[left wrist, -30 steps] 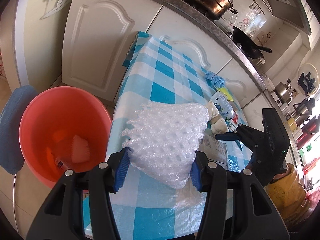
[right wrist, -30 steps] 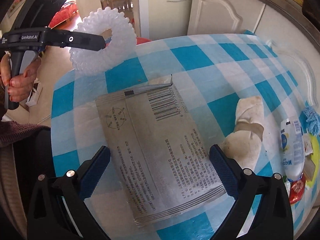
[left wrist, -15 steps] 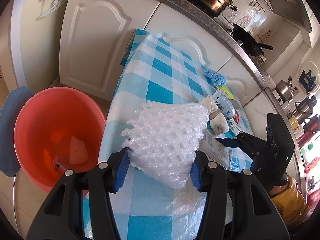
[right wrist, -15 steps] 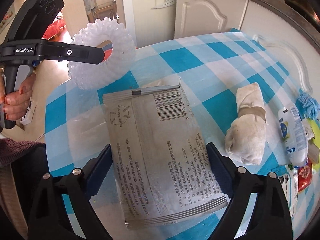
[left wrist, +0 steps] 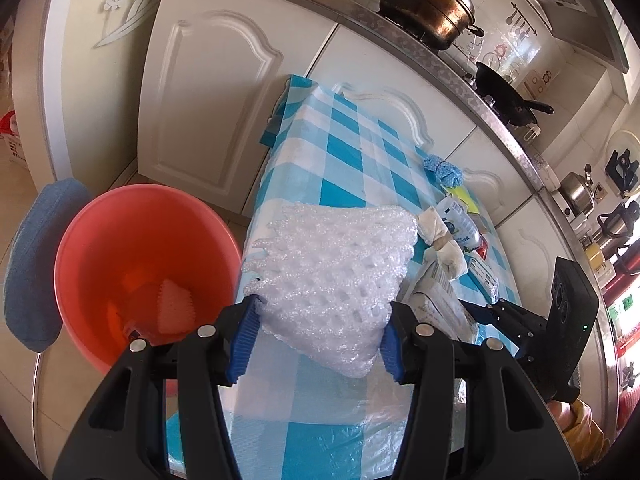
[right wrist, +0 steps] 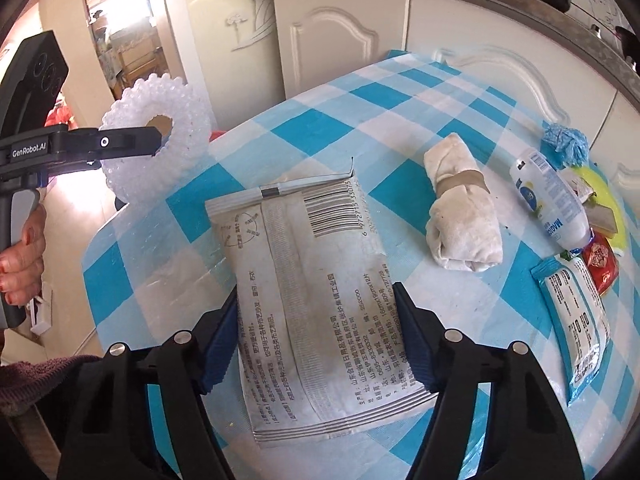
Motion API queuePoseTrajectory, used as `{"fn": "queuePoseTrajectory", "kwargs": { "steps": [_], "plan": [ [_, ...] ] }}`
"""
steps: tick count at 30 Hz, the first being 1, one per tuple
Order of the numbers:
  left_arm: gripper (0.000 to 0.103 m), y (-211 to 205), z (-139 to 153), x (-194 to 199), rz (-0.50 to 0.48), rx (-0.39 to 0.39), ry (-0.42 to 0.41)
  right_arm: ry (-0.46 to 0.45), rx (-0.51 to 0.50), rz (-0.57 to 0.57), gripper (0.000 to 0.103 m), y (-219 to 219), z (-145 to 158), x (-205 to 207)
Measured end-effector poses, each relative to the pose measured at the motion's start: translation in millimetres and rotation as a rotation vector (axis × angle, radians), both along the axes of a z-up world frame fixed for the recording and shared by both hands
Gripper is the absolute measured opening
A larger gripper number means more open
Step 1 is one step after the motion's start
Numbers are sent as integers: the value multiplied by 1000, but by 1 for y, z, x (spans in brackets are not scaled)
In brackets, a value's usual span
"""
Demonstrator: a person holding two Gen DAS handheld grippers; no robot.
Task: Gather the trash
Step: 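Carry the foam net and grey packet over the red bucket and open both tools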
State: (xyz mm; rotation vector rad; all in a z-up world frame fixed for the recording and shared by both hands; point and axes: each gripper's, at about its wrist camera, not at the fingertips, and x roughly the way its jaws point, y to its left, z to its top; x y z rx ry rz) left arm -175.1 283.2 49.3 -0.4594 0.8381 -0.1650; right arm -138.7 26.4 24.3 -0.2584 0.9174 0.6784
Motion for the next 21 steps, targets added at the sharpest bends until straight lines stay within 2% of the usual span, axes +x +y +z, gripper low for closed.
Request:
{"fn": "queuePoseTrajectory", "kwargs": {
  "steps": [6,10,16,21],
  "plan": [
    [53,18,13,-8,45,33,-33,-5,89,-45,70,-3,27,6],
    [53,35,24,-13,99,83,-61,-14,149,-35,71,5,51,10],
    [53,64,33,-18,175,120,-73,-39,173,29,71,45,77,14],
    [53,80,19,-14,211,148,-42,-36,163,98,71,90,85,18]
  ]
}}
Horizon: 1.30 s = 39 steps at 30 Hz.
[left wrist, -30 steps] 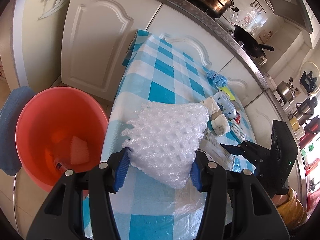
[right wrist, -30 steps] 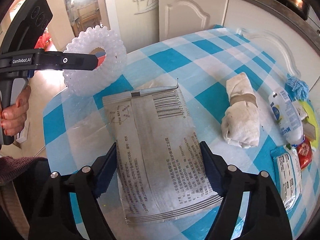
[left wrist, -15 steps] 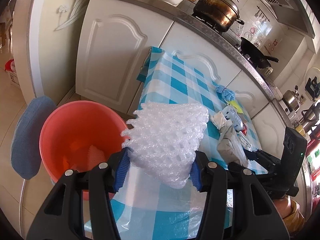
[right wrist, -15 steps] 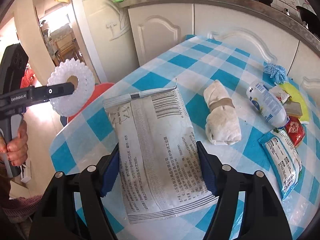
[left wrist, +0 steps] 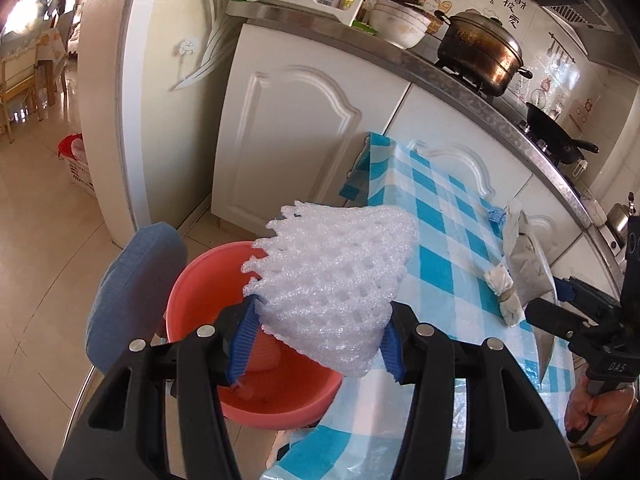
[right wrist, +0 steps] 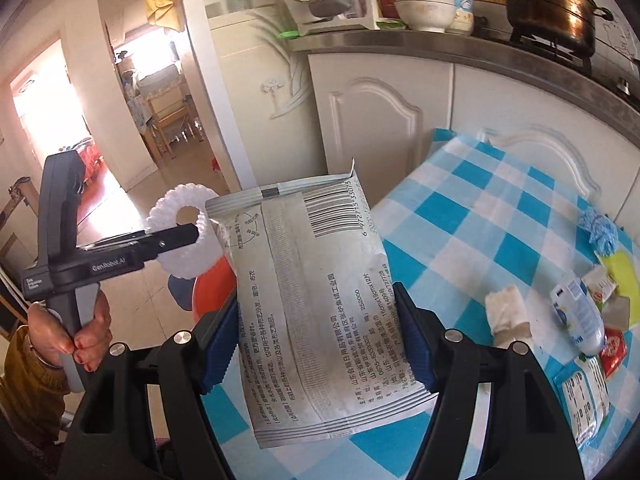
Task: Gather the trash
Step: 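Carry the foam net and grey packet over the red bucket and open both tools, then move both tools back over the table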
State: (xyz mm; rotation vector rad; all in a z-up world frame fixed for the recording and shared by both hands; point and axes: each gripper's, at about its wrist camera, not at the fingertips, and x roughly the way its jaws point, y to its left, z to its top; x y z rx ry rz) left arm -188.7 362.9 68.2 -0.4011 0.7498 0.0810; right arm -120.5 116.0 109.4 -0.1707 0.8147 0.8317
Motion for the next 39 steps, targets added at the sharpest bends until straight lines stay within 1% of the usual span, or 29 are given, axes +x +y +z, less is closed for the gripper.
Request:
{"fn": "queuePoseTrajectory", "kwargs": {
  "steps": [4,9,15,17,20,21,22,23,24,25,26,27,28,30,32,35,39],
  "plan": [
    [53,7,-27,8,21,20,61,8,-19,38,71,37,-4,8],
    [53,15,-59,16,28,6,133,40,-45,77,72,76,-21,17],
    [53,18,-81,19,32,18,178,90,-84,109,72,112,-48,27],
    [55,19,-88,20,36,30,191,100,-97,119,72,121,-55,29],
    [65,22,-97,21,46,38,215,116,-114,129,75,134,-67,30],
    [76,24,-100,20,53,32,220,120,-122,135,77,138,-70,31],
    [79,25,-101,20,61,27,221,130,-127,142,78,141,-74,32],
    [79,26,-102,20,66,23,220,138,-128,145,79,143,-77,33],
    [80,27,-104,20,68,21,221,145,-122,147,80,145,-80,33],
    [87,27,-104,20,72,21,222,145,-117,148,80,145,-82,34],
    [88,29,-106,20,81,27,224,135,-118,144,80,145,-83,33],
    [88,30,-106,19,89,31,224,122,-120,132,84,144,-83,32],
    [88,31,-106,18,93,27,223,112,-116,117,91,143,-82,32],
    [88,34,-104,16,111,17,222,114,-85,102,91,136,-78,33],
    [88,37,-100,12,129,3,202,100,-54,74,91,127,-72,34],
    [89,40,-95,7,145,0,179,95,21,29,91,107,-59,35],
    [89,40,-82,-1,165,3,107,82,124,-37,92,74,-44,35]
  ]
}}
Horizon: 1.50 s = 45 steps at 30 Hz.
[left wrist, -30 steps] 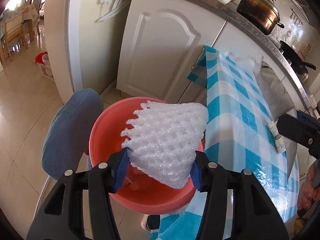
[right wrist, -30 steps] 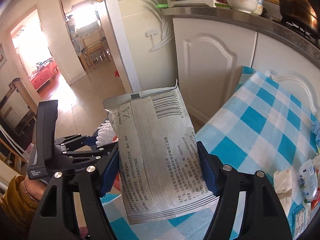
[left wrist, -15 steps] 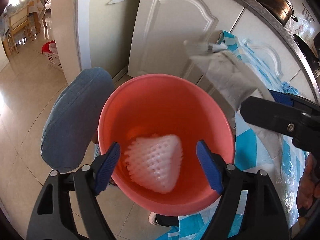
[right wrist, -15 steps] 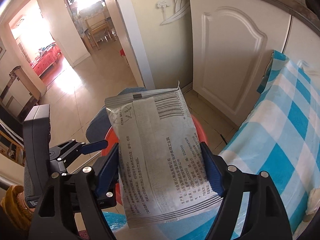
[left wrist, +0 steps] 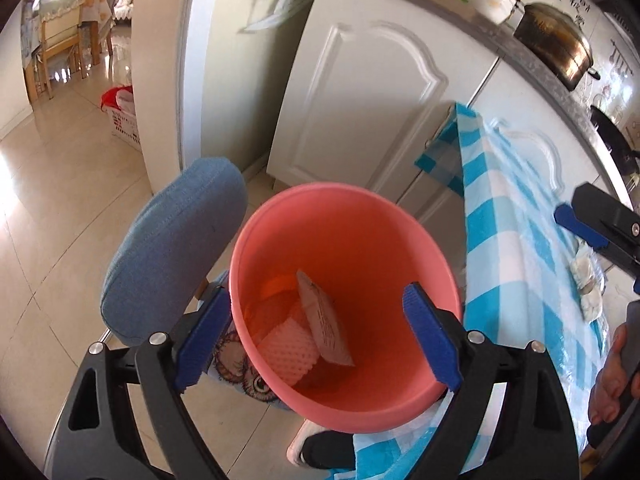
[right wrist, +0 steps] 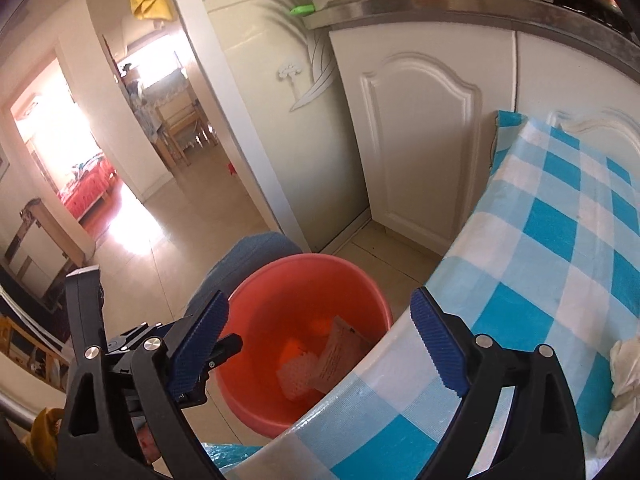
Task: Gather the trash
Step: 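Move both tools back over the table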
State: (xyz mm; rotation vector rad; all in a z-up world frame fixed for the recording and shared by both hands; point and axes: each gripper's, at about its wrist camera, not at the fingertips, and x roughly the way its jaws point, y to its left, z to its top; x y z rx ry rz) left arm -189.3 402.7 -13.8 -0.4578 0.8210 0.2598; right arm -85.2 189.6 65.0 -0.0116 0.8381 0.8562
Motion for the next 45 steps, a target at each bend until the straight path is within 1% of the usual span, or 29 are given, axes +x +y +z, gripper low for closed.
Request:
{"fn": "queuePoseTrajectory", "kwargs": {
  "steps": [3,5,6,8,10,12,17,21,25,29,34,40,45],
  "plan": [
    [89,-4,13,-5,32,-22,-78,-11,71,-79,94,-30,7,-1],
    [89,-8,21,-6,33,-38,-119,-32,84,-123,94,-45,12,0],
    [89,-12,26,-6,27,-37,-135,-54,74,-146,94,-51,14,0],
    [89,-19,38,-6,19,-10,-169,-116,42,-202,94,-65,20,-3],
    [89,-29,50,-7,12,26,-204,-161,32,-258,94,-81,27,-6],
    [89,-35,60,-7,2,38,-229,-198,33,-306,94,-99,32,-7],
    [90,-53,81,-8,-16,46,-274,-264,24,-426,95,-141,40,-6],
    [90,-75,92,-6,-61,53,-297,-301,27,-487,95,-170,44,-11],
    [90,-101,99,-3,-122,63,-287,-326,41,-540,95,-198,47,-14],
    [90,-130,101,1,-197,75,-272,-328,54,-582,95,-223,45,-16],
    [90,-172,103,8,-295,129,-245,-313,50,-640,96,-254,35,-13],
    [90,-214,103,23,-382,158,-189,-290,41,-710,96,-290,21,-7],
    [90,-244,104,46,-445,175,-129,-281,19,-761,96,-315,10,-1]
  ]
}}
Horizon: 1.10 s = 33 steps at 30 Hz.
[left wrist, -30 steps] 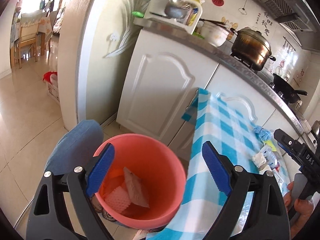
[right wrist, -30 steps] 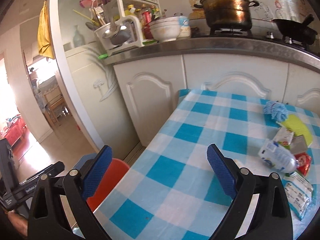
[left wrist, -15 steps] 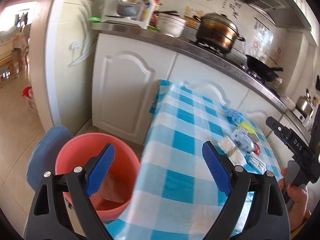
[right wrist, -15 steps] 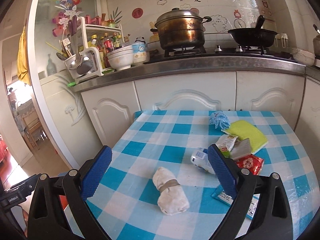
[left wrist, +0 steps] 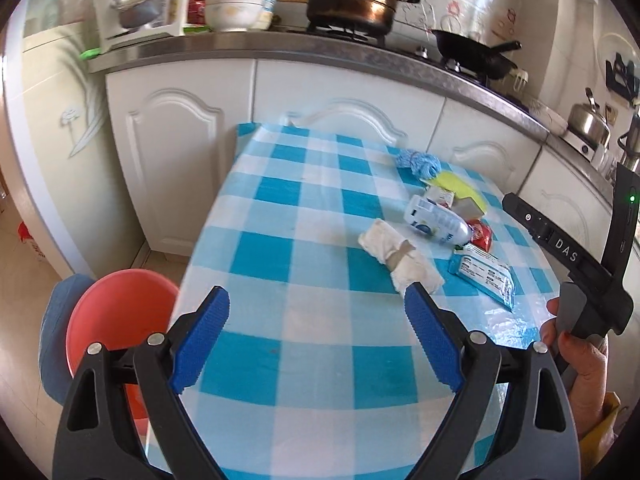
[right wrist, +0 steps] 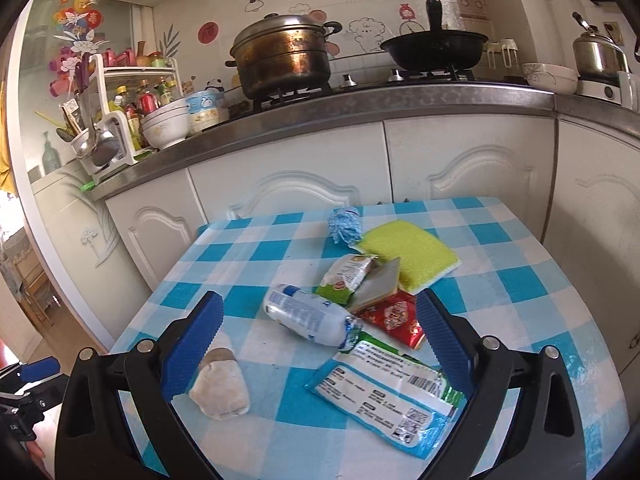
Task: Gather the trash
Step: 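Move both tools back over the table, then lower the left tool onto the blue cloth roll and close it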
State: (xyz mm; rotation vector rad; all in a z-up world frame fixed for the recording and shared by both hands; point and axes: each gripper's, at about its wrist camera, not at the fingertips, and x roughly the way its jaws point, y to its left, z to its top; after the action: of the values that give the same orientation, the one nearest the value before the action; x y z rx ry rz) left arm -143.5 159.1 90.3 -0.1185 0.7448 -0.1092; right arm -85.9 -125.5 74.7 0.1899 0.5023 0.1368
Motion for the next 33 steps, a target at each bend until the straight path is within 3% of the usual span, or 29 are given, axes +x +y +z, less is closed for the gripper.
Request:
{"fn": "queuePoseTrajectory", "kwargs": {
  "steps": [4,10,13,18,23,29,31,33],
  "plan": [
    [90,-17,8,25,-15,-14,32,43,36,-28,96,-25,-11,8],
    [90,-58,24,90,-53,-75,66,132,238,-91,96,-81,-27,17],
    [90,-91,28,137,-86,-96,79,149,325,-126,96,-106,-33,16],
    [90,-139,16,217,-100,-115,140,151,386,-160,96,-133,-37,13],
    [90,-184,-5,284,-58,-41,177,145,408,-159,96,-144,-40,15],
    [89,-217,-33,332,-18,94,217,139,412,-138,96,-148,-41,19],
    [68,-220,-42,343,0,124,244,137,423,-137,96,-151,-42,19],
    [52,-218,-50,350,5,104,276,135,434,-143,96,-156,-43,19]
  ]
}}
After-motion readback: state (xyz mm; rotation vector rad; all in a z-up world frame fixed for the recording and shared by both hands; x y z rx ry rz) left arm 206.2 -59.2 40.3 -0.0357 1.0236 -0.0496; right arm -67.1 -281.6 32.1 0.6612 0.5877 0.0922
